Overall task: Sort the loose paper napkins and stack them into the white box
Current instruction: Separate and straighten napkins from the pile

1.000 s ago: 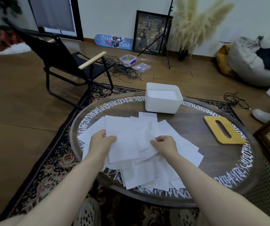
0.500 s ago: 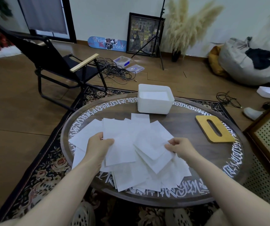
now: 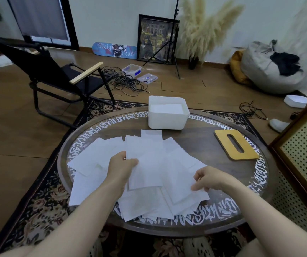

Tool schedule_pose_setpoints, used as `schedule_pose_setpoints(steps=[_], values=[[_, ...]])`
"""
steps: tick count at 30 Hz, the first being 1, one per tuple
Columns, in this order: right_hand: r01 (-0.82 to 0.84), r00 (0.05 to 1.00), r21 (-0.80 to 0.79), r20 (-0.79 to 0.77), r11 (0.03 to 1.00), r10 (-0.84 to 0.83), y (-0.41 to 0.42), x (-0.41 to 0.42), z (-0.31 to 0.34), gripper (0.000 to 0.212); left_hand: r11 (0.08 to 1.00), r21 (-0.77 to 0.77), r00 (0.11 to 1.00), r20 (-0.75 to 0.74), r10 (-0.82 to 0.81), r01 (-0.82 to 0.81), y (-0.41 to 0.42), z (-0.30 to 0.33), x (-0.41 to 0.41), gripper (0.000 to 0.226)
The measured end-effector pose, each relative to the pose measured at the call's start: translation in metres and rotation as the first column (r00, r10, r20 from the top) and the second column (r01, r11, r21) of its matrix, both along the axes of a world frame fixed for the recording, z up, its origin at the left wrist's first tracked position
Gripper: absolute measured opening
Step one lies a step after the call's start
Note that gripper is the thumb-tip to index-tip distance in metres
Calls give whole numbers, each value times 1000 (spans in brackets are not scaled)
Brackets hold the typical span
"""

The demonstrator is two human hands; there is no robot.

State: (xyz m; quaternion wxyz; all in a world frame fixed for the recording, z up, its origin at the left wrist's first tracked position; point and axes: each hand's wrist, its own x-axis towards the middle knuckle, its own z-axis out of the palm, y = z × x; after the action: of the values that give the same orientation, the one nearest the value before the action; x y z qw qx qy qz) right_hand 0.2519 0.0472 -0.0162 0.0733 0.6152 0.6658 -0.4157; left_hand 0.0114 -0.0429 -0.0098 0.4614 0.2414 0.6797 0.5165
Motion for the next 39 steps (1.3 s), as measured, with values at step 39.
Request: schedule_pose_setpoints(steps=[39], values=[[293,731,74,-660,953,-173,-23,-43,11,9,995,49,969,224,-101,93,8,-2,19,18]])
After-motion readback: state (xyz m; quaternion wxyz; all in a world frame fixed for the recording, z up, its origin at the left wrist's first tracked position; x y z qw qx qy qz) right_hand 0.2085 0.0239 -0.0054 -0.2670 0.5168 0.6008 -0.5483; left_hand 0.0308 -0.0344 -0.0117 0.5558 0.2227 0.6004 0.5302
